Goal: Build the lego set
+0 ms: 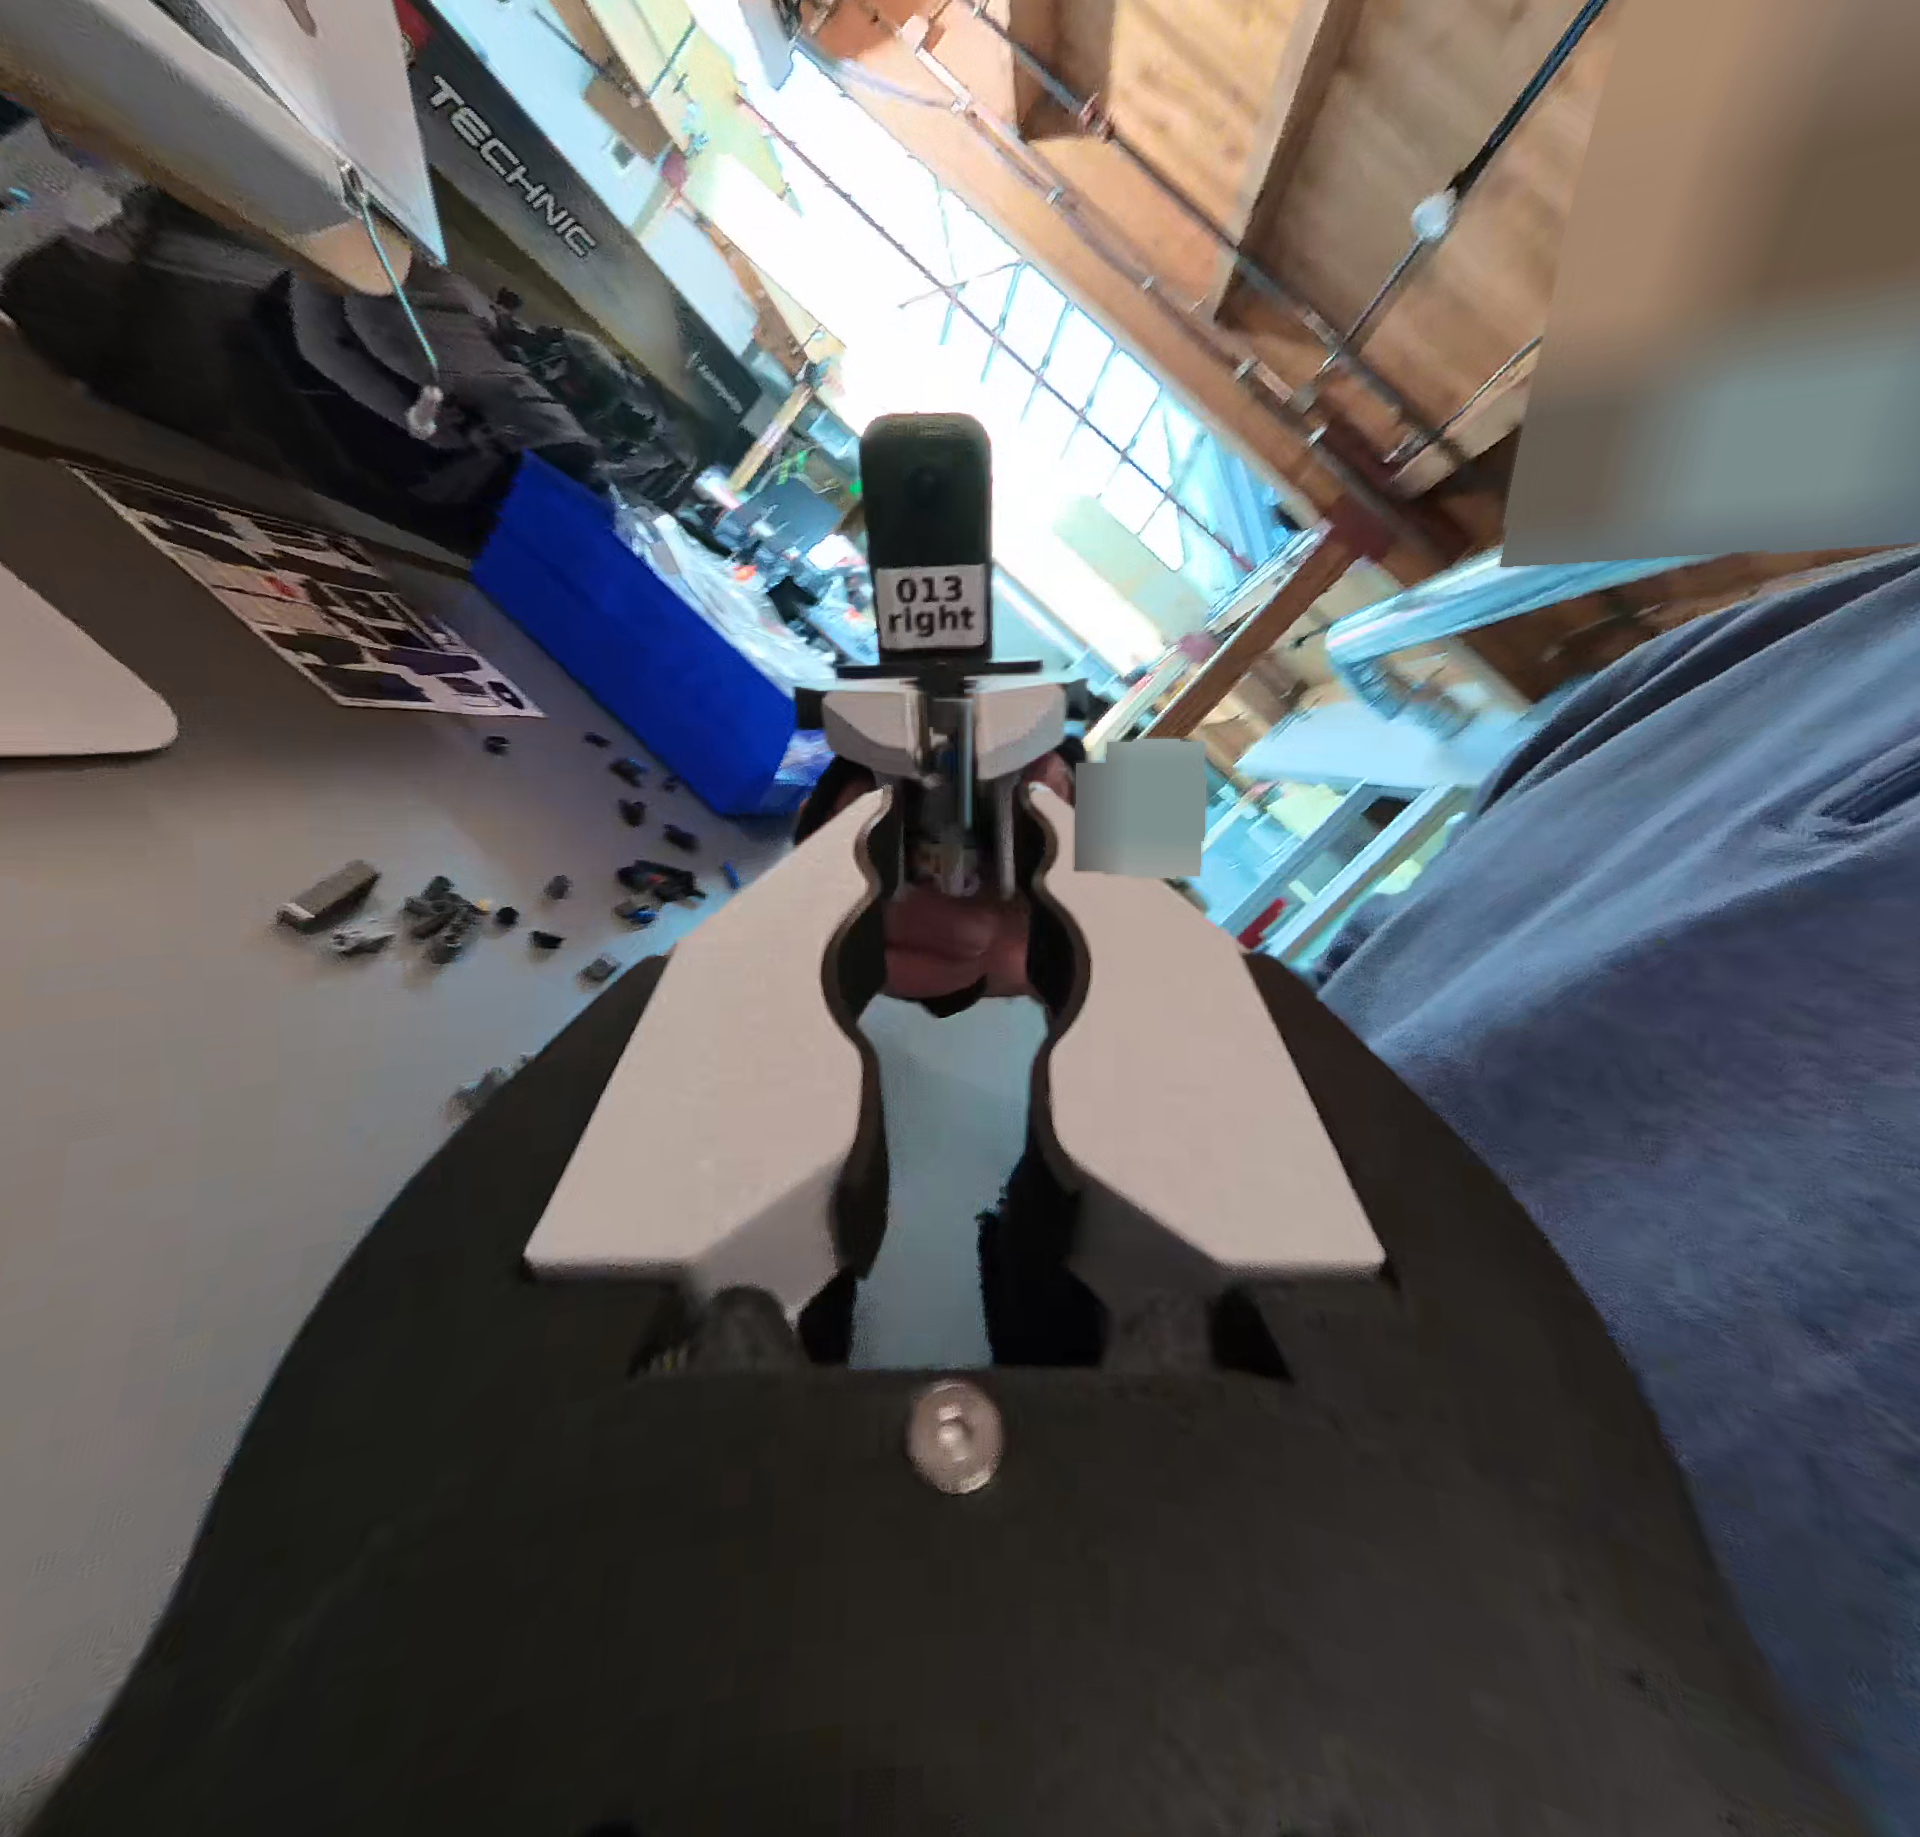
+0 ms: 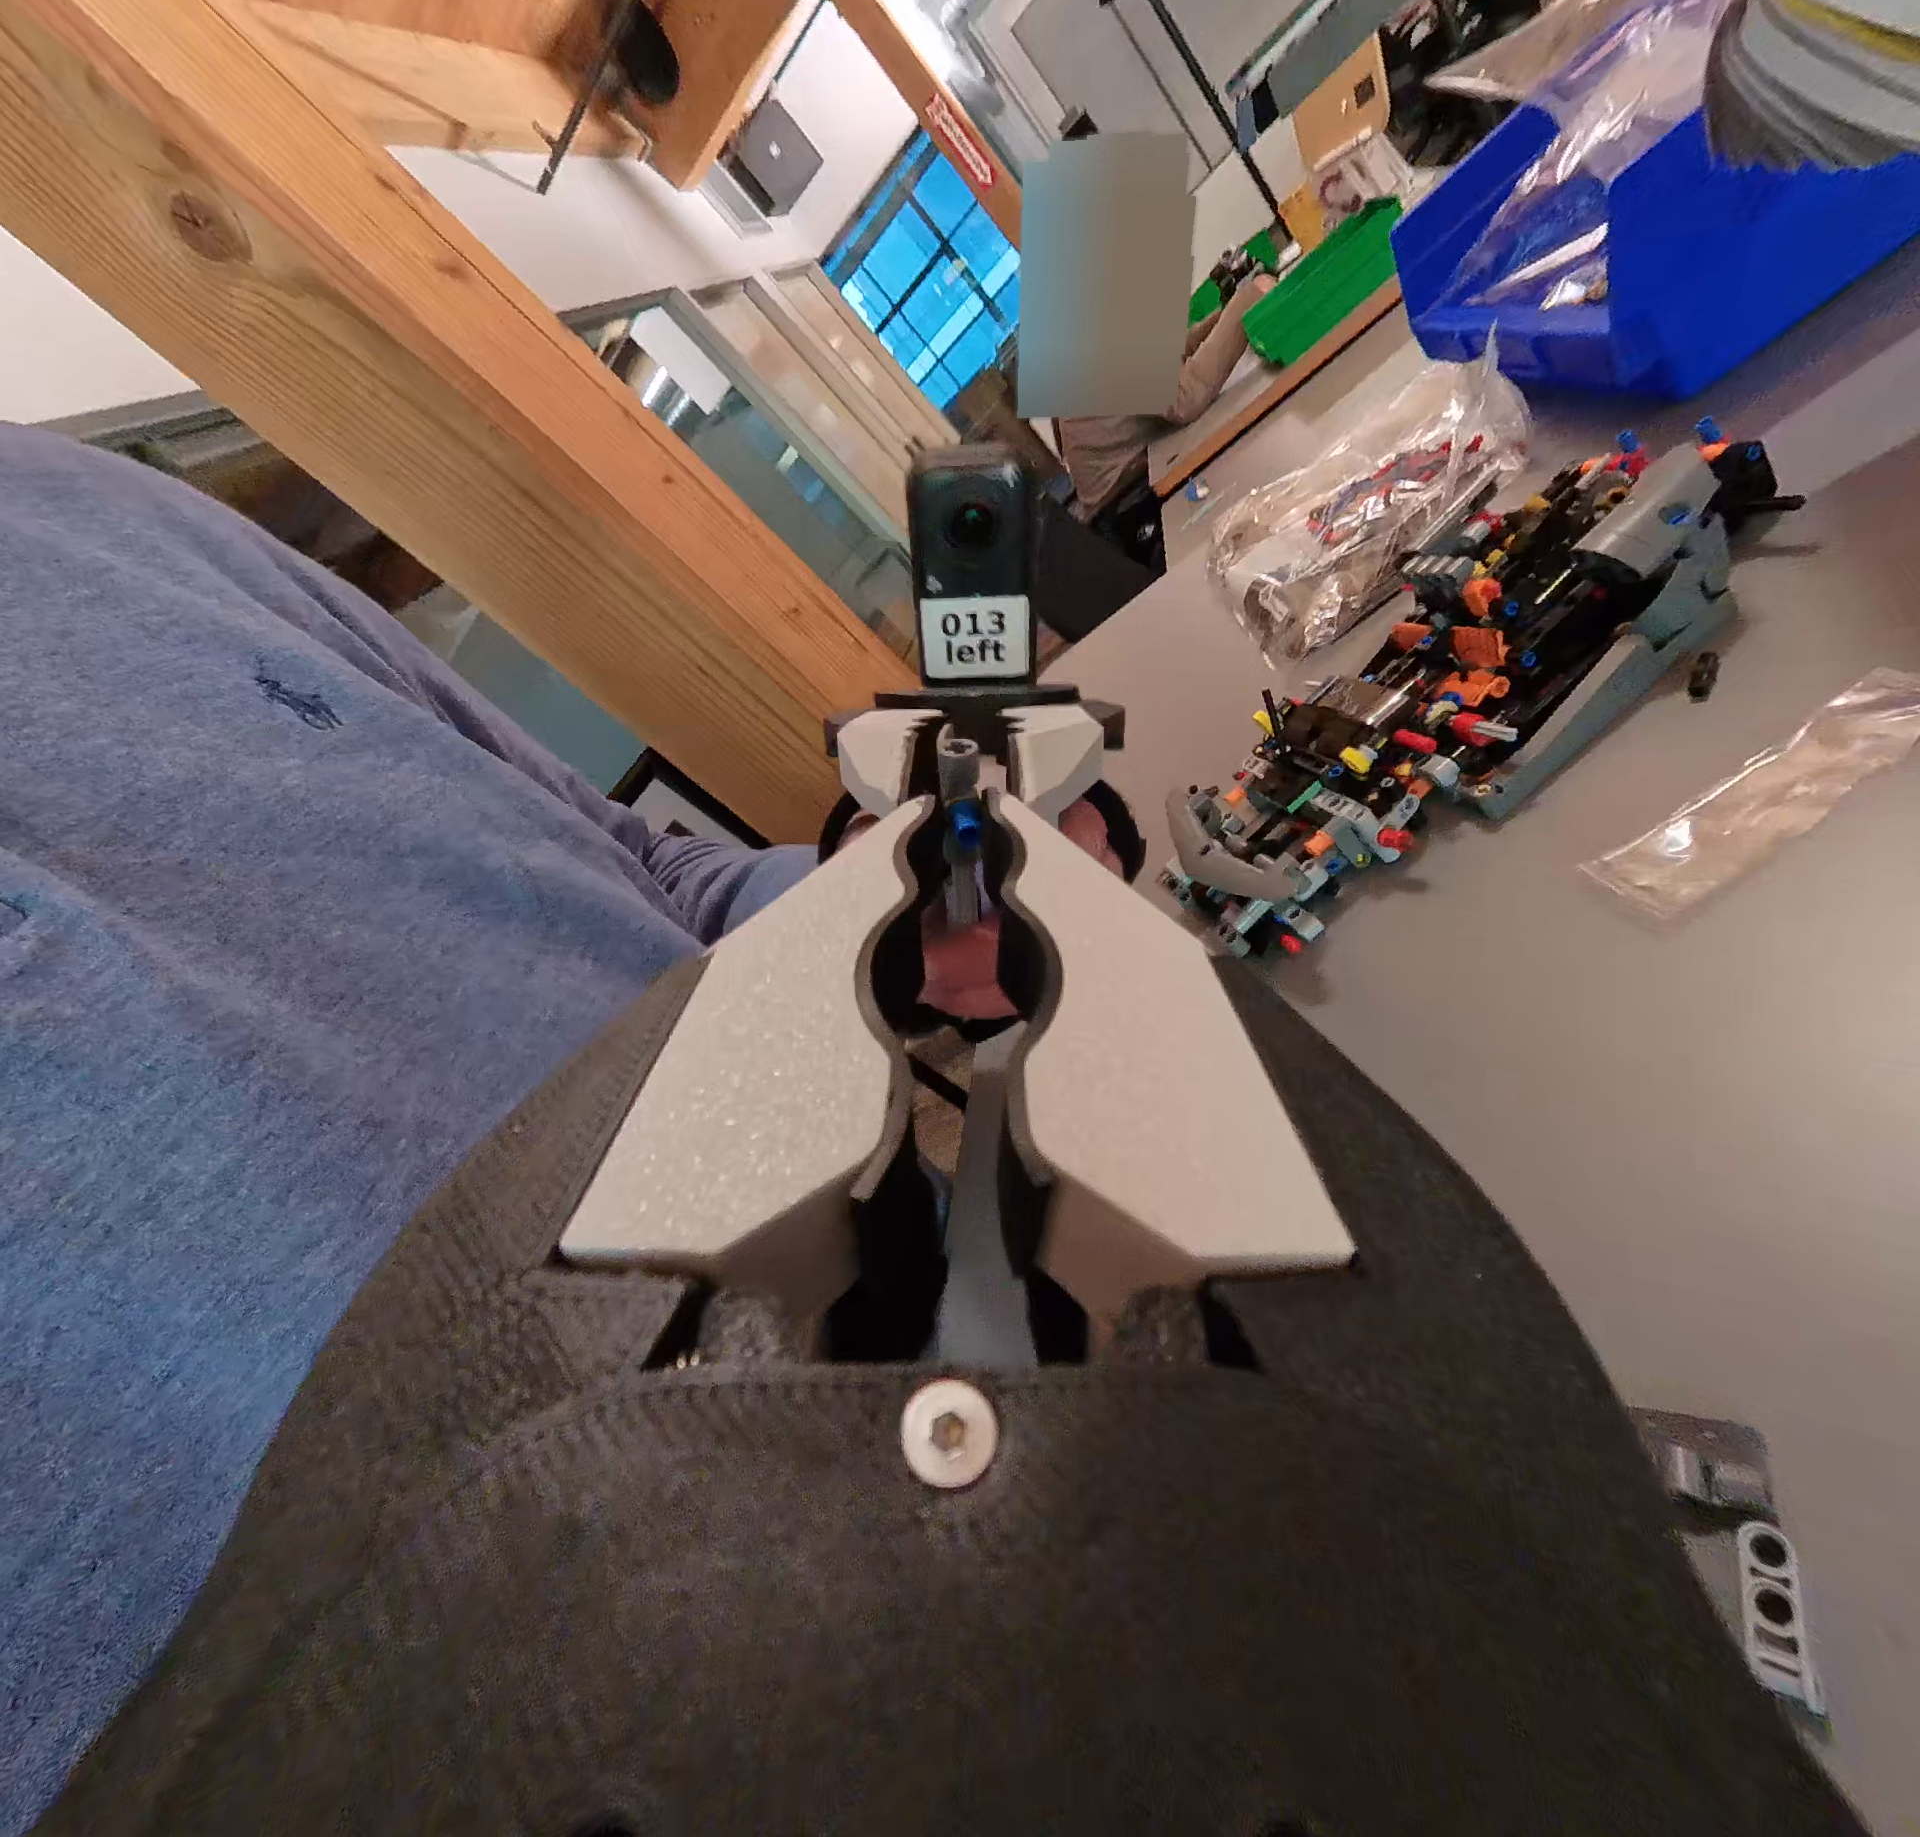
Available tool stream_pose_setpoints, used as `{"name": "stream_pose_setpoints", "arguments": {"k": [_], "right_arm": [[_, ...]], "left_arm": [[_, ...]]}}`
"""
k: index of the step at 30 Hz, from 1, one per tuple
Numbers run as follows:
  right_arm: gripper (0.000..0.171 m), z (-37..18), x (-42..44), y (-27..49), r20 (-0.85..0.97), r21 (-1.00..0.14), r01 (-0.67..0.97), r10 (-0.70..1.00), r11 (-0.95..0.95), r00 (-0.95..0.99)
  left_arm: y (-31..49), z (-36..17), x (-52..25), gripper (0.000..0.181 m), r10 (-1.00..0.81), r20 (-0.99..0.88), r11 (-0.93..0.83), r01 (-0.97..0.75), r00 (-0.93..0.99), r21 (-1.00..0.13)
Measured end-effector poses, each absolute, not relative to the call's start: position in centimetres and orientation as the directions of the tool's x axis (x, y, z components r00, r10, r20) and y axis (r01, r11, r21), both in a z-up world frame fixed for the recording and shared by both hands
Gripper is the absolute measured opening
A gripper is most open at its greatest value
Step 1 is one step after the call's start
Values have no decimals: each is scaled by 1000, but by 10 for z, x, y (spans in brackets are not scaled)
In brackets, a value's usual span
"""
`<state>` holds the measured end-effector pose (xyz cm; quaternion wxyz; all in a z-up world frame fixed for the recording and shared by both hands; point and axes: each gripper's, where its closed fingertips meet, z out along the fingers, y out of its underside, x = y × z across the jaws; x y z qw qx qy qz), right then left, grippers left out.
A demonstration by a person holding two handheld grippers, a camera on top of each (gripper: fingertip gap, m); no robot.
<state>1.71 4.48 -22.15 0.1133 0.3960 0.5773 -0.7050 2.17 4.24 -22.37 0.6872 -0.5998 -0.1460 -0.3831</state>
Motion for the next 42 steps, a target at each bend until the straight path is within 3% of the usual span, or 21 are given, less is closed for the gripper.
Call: {"name": "stream_pose_setpoints", "arguments": {"k": [4,12,17,25,30,34,37,42], "right_arm": [[4,-224,17,37,-698,-716,643,286,-270,-657],[4,-227,18,36,-713,-701,651,300,-291,-633],[23,-218,11,52,-713,-699,593,337,-399,-614],[21,-216,52,97,-555,-832,442,505,-335,-661],[10,-271,90,146,-432,-848,508,748,-149,-503],[18,-334,133,183,-245,-759,648,893,66,-378],[22,-364,150,185,-152,-687,703,909,184,-387],[16,-383,145,182,-120,-665,721,925,195,-361]], "left_arm": [[46,-228,27,15,-322,620,-49,642,716,-766],[47,-231,29,5,-324,637,-49,660,700,-750],[50,-227,20,5,-343,697,-24,735,630,-677],[58,-238,18,5,-357,780,-47,824,515,-565],[63,-250,27,5,-320,781,-102,800,536,-591],[63,-264,34,5,-279,784,-152,781,554,-606],[66,-272,38,5,-260,799,-174,788,542,-591],[75,-279,46,5,-240,803,-213,777,546,-592]]}}
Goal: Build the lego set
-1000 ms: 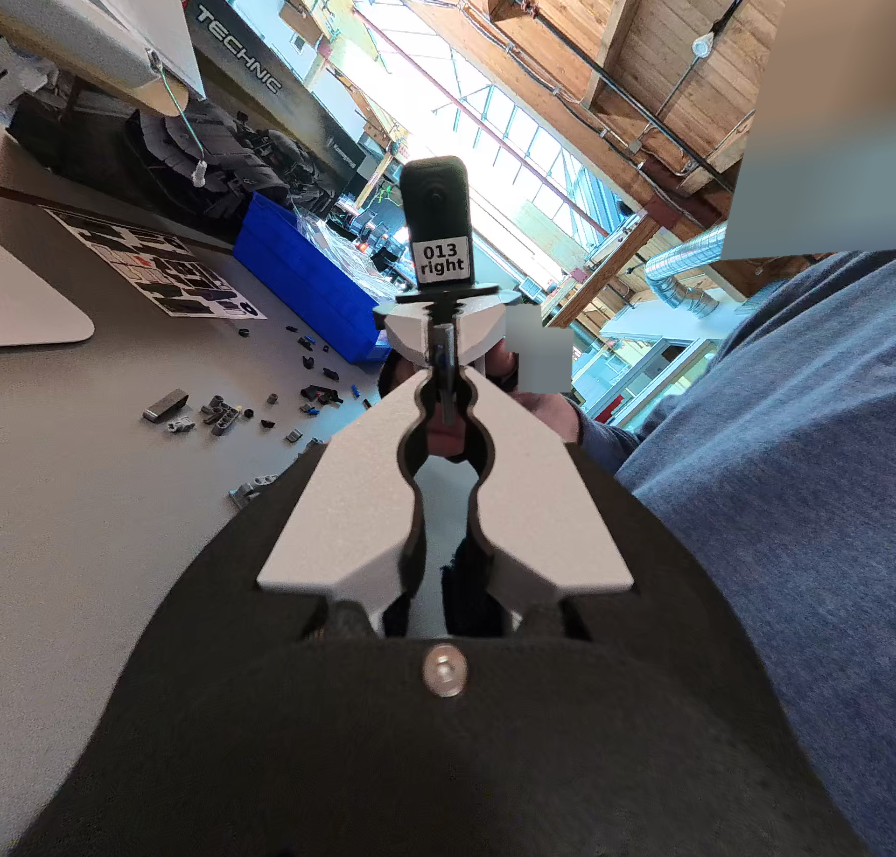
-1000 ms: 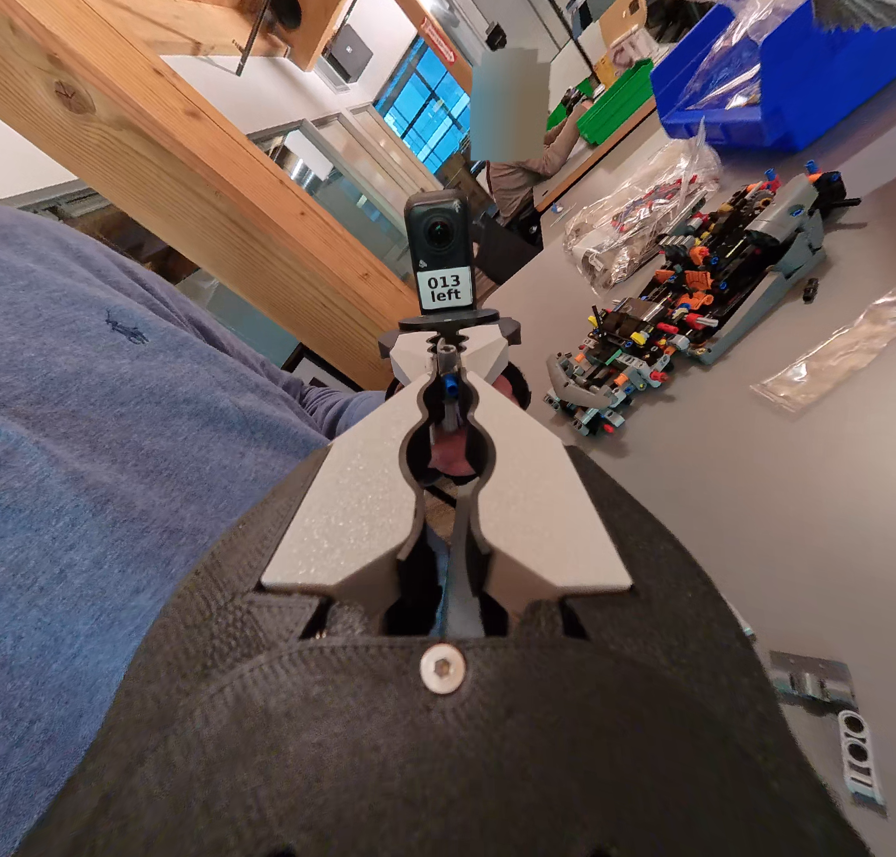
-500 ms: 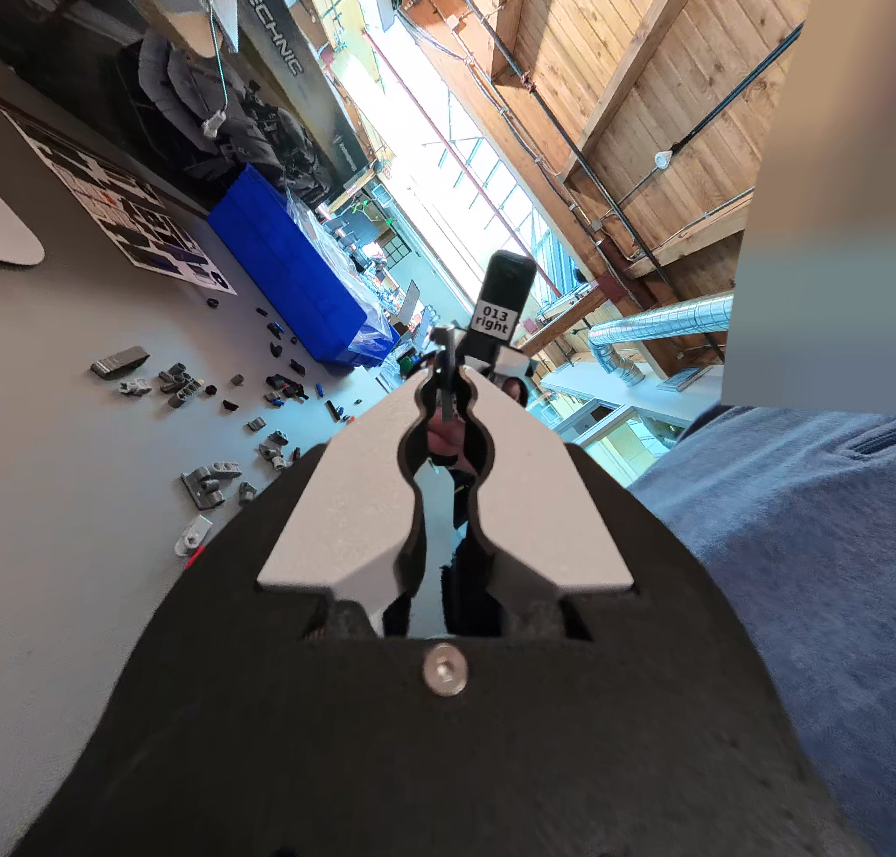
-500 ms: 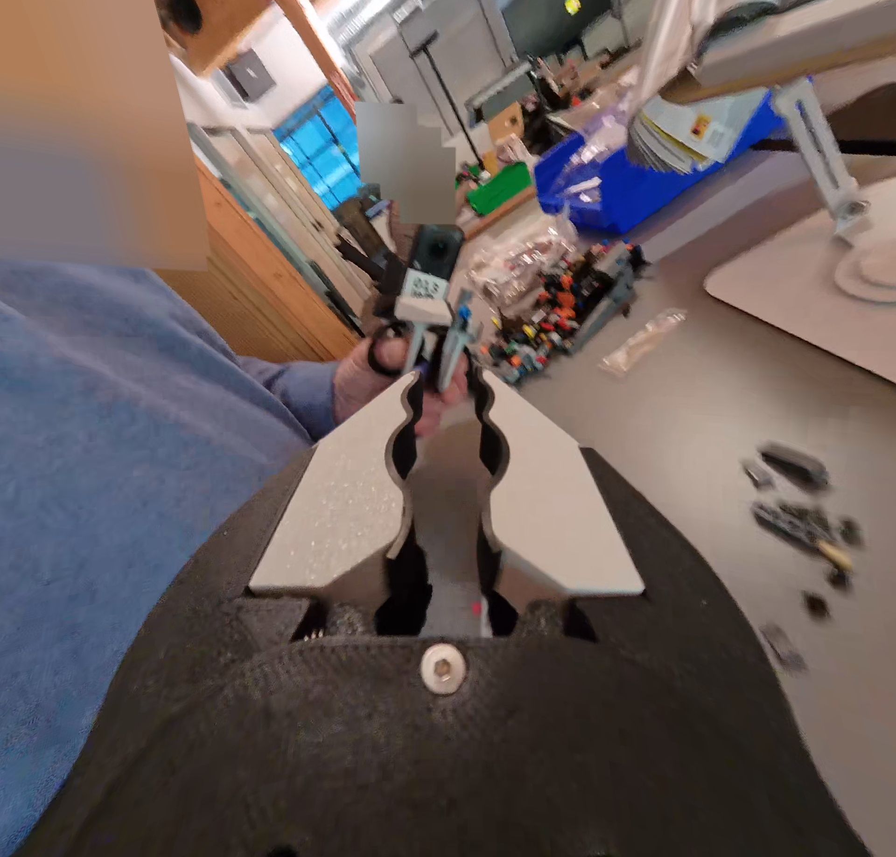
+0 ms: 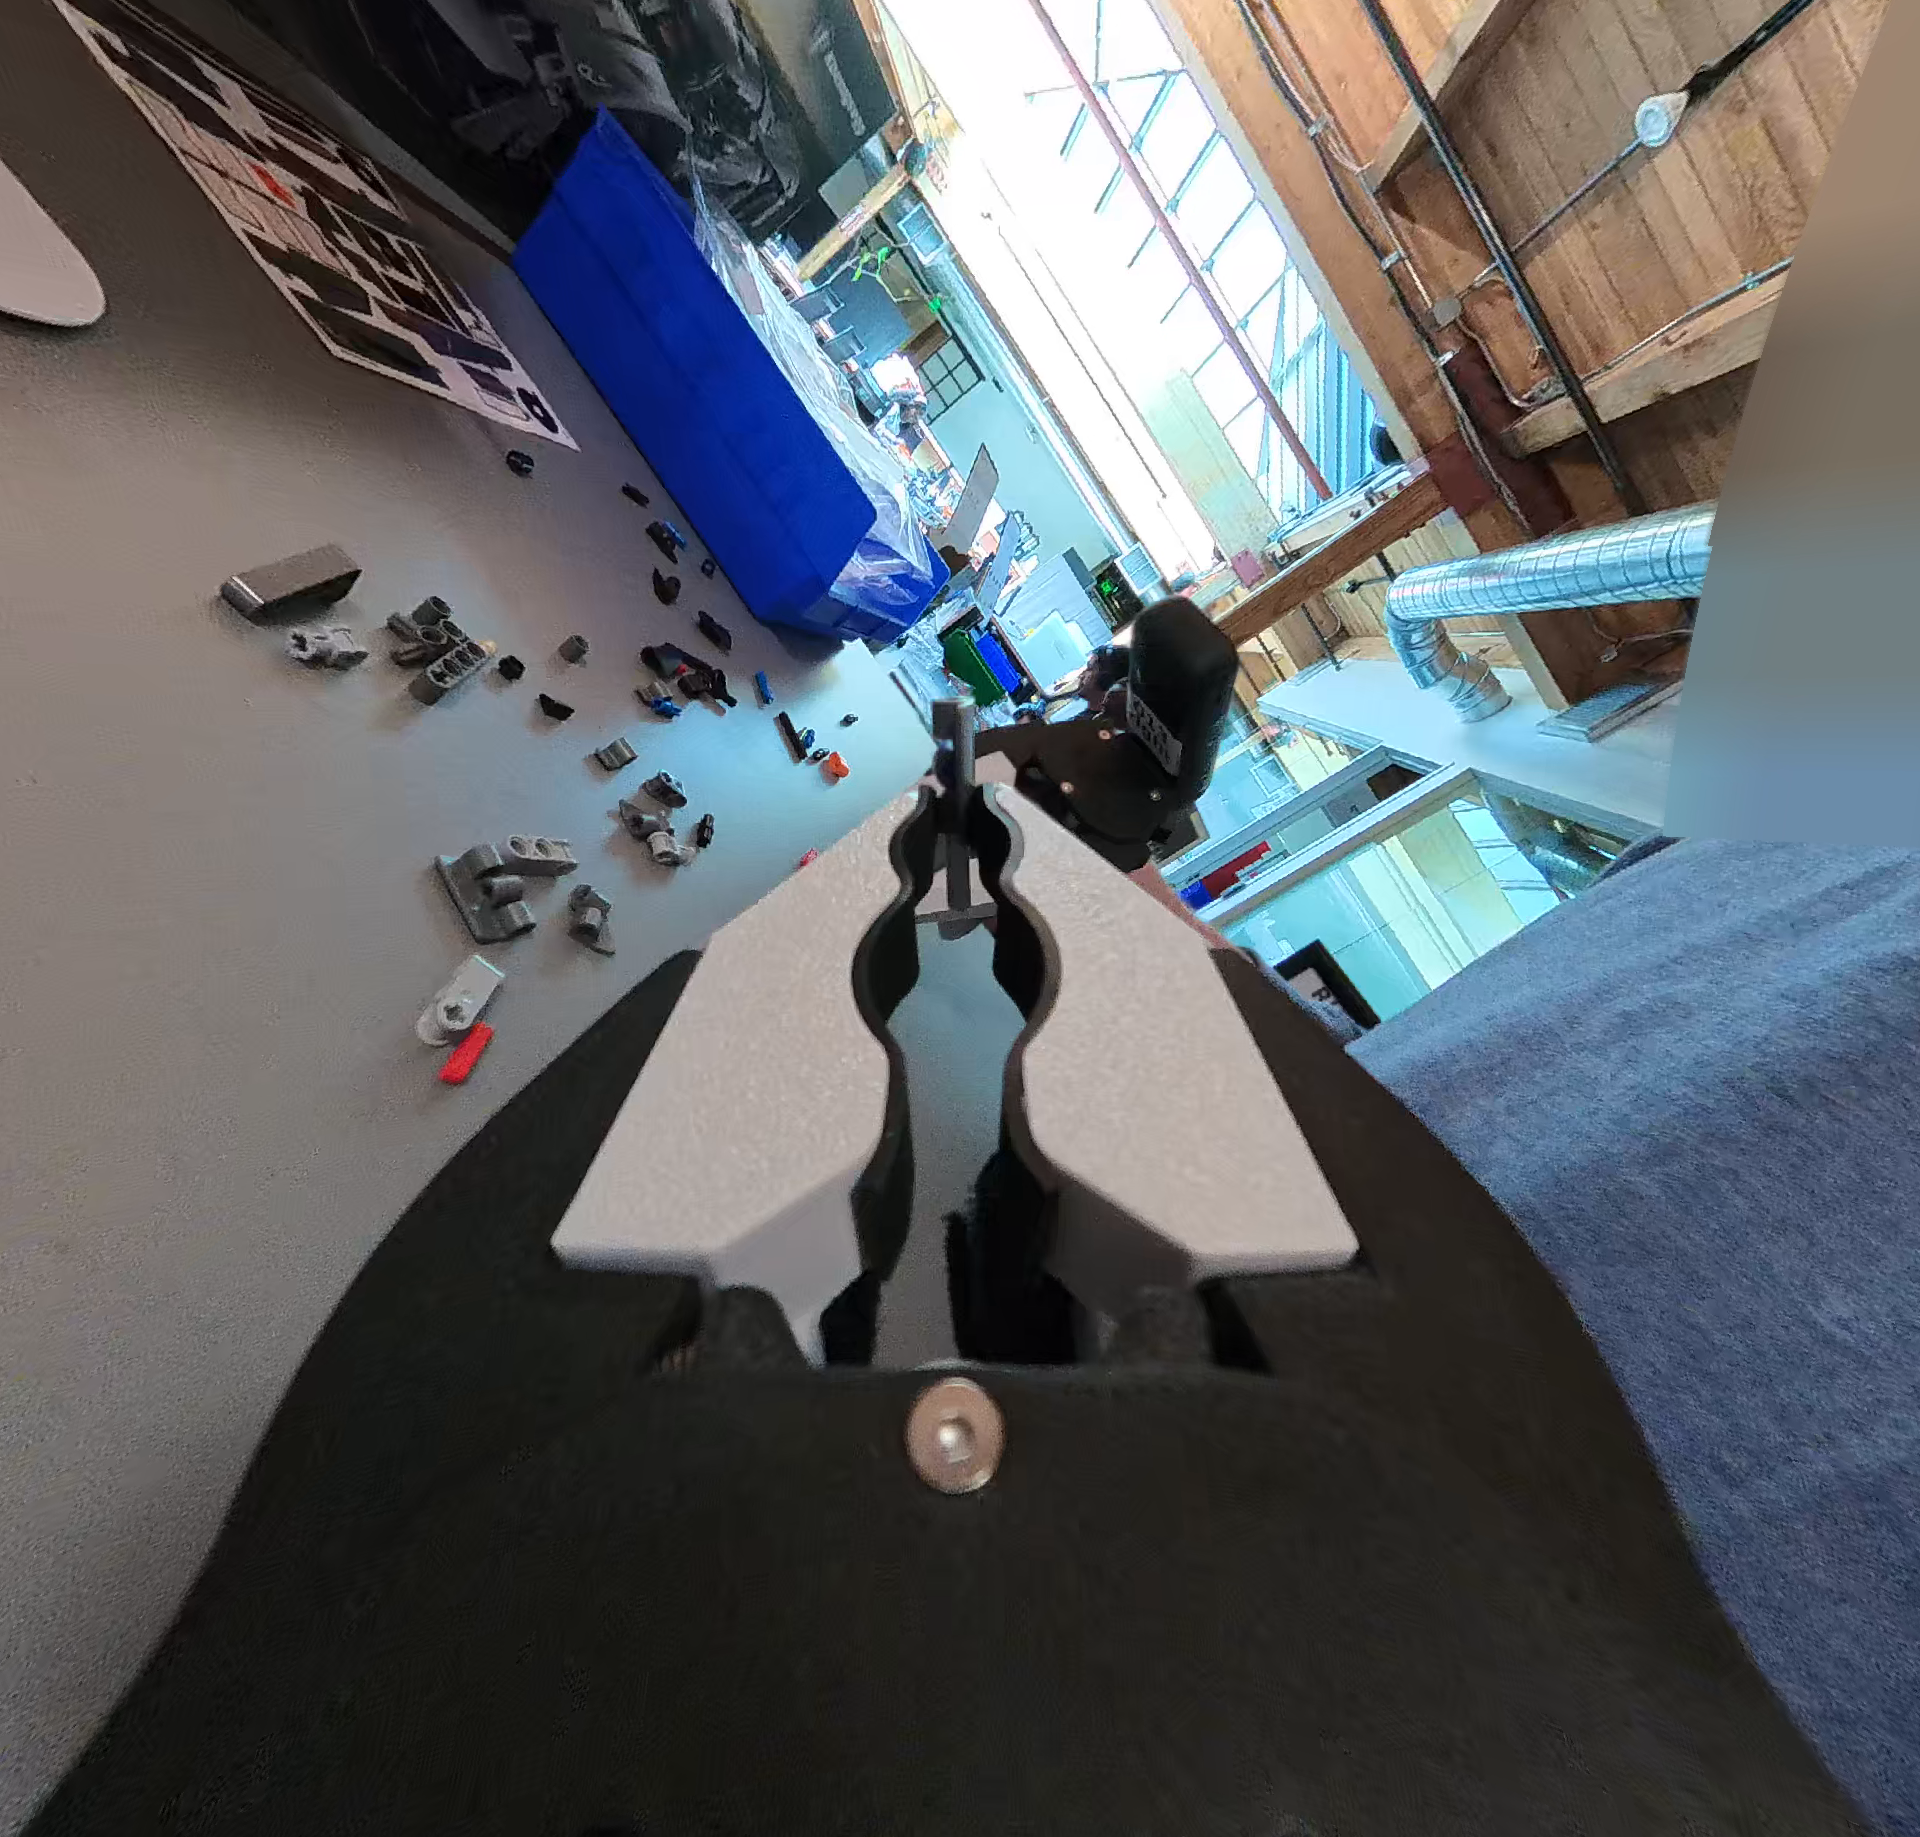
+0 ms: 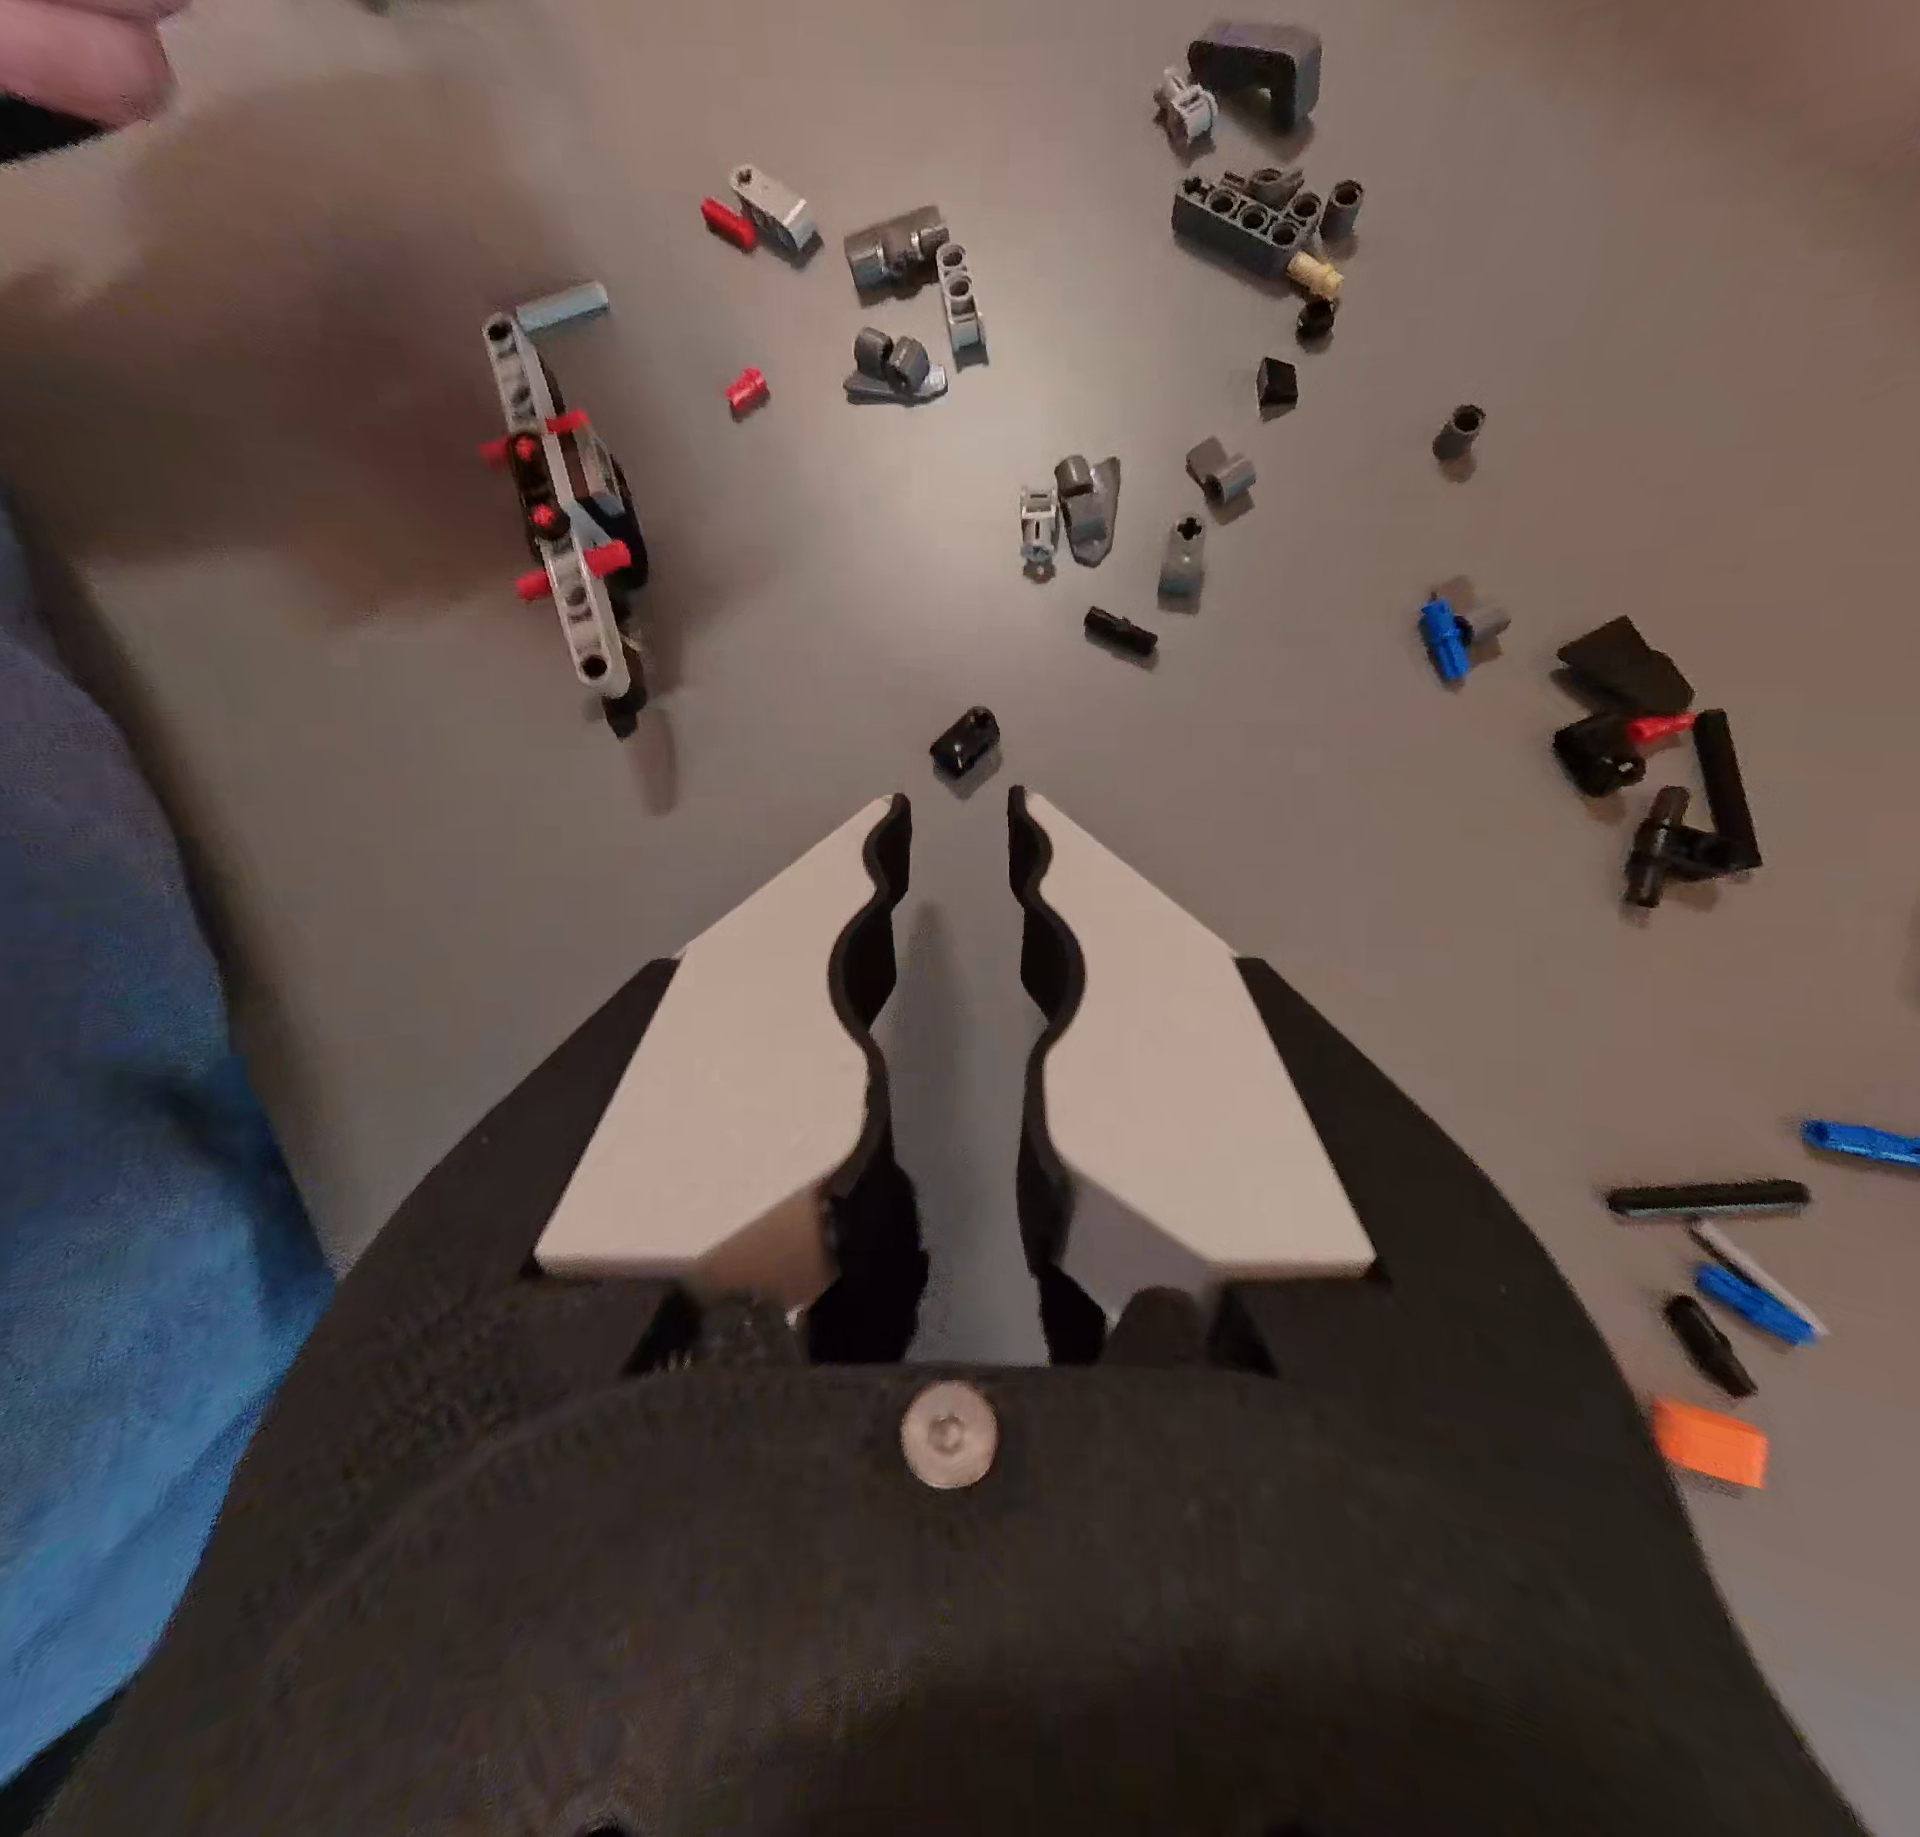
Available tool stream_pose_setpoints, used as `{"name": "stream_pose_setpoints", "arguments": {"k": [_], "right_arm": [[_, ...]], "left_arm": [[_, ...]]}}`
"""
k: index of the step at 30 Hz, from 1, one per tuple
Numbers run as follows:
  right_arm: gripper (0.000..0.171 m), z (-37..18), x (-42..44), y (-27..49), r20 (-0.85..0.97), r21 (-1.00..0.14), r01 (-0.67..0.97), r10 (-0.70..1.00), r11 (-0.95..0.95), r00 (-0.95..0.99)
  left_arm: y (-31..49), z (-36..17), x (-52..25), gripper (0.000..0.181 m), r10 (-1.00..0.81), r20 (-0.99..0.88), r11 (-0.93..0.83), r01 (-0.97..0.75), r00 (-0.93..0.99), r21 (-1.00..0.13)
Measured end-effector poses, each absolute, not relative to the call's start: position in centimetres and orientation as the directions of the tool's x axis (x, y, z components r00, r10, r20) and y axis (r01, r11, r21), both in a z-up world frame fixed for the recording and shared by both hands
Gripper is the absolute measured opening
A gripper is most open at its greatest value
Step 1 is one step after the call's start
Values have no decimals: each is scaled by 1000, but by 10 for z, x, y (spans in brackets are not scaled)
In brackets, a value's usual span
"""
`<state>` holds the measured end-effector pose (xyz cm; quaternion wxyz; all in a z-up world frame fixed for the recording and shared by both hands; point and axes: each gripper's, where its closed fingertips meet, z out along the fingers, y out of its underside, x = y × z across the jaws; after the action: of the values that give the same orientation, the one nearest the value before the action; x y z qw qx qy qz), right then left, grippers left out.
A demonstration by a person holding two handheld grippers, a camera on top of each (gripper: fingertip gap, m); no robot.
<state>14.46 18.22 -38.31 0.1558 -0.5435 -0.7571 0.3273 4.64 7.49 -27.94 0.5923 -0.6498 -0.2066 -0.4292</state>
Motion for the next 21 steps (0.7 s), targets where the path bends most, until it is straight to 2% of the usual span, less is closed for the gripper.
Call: {"name": "stream_pose_setpoints", "arguments": {"k": [3,6,9,11,21], "right_arm": [[20,-383,135,178,-153,-684,718,935,133,-320],[24,-394,134,173,-156,-655,744,941,129,-301],[19,-400,129,171,-131,-656,744,951,128,-279],[6,-401,126,175,-106,-658,742,959,130,-262],[5,-384,117,172,-244,-708,706,932,16,-266]], "left_arm": [[78,-280,50,5,-233,800,-219,772,552,-597],[79,-281,53,5,-222,798,-219,769,561,-601],[79,-282,53,5,-214,799,-213,771,562,-600],[79,-282,53,5,-208,797,-212,769,567,-603],[78,-285,49,5,-187,793,-200,768,579,-608]]}}
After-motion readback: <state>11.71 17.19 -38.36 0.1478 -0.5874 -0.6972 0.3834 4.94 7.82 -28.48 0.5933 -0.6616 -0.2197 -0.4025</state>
